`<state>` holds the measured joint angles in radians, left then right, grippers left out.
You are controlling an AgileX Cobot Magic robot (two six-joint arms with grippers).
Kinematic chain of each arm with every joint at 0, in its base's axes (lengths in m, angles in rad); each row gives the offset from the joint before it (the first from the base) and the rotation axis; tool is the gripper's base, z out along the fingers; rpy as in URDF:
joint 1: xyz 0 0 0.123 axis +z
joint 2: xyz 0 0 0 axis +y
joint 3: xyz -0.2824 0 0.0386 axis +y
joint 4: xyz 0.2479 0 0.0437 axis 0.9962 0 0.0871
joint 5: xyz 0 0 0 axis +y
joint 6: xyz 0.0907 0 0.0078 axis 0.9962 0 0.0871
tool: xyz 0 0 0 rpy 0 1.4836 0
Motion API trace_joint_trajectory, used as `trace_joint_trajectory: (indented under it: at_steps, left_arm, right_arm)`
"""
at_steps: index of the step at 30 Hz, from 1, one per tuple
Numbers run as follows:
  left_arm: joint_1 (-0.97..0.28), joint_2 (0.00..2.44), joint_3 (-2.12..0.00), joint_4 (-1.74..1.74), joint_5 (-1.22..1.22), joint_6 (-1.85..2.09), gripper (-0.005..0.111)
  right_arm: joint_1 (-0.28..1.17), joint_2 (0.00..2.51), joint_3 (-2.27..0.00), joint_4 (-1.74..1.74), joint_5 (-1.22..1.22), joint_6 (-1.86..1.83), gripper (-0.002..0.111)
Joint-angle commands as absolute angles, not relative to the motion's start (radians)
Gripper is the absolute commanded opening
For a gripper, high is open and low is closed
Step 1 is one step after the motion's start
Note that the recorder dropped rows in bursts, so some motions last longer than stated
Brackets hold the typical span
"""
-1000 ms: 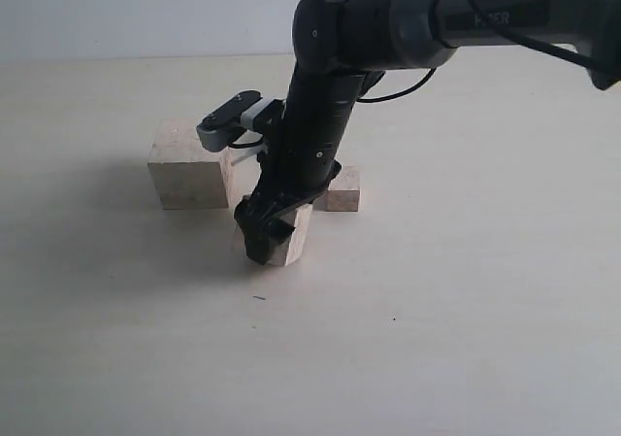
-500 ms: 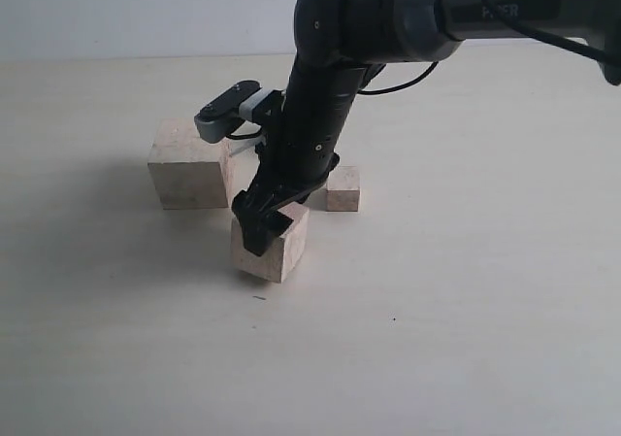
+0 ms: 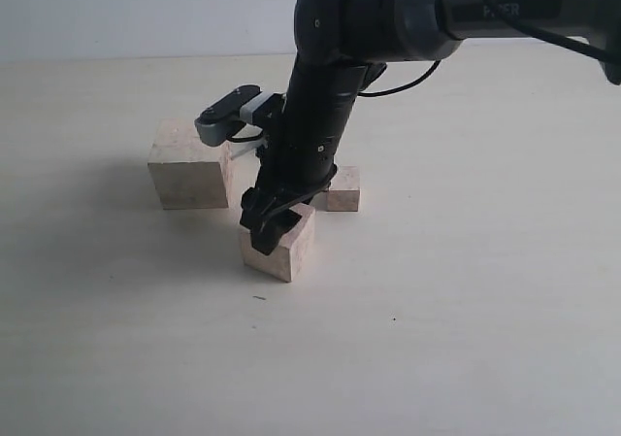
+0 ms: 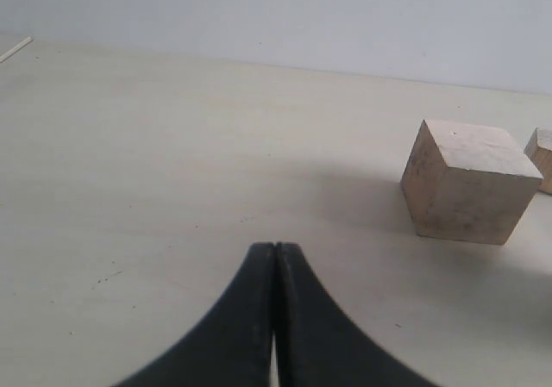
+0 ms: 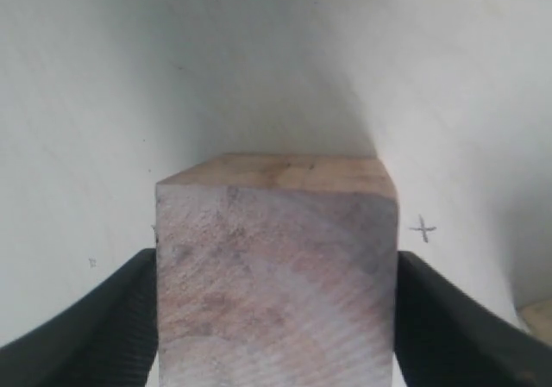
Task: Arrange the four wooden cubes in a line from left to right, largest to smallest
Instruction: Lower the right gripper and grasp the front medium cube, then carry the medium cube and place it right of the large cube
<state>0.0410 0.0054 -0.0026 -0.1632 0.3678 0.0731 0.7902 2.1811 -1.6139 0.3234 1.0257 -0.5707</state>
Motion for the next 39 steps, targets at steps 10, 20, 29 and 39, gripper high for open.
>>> trace_joint_trajectory:
  at_steps: [10,20,29,39]
  left_arm:
    - [0.037,0.000,0.000,-0.169,0.361,0.073,0.000]
    - [0.037,0.000,0.000,-0.169,0.361,0.073,0.000]
    - [0.037,0.000,0.000,-0.169,0.361,0.073,0.000]
    - [0.037,0.000,0.000,-0.169,0.361,0.073,0.000]
  right_arm:
    - [0.790,2.177,-1.612,0.079,0.898,-0.742,0.000]
    - [0.679,2.191,-1.659,0.319,0.851,-1.040,0.000]
    - [0.623,2.297,-1.776,0.551,0.945,-1.300,0.000]
    - [0.627,2.387,-1.858,0.588,0.893,-1.432,0.000]
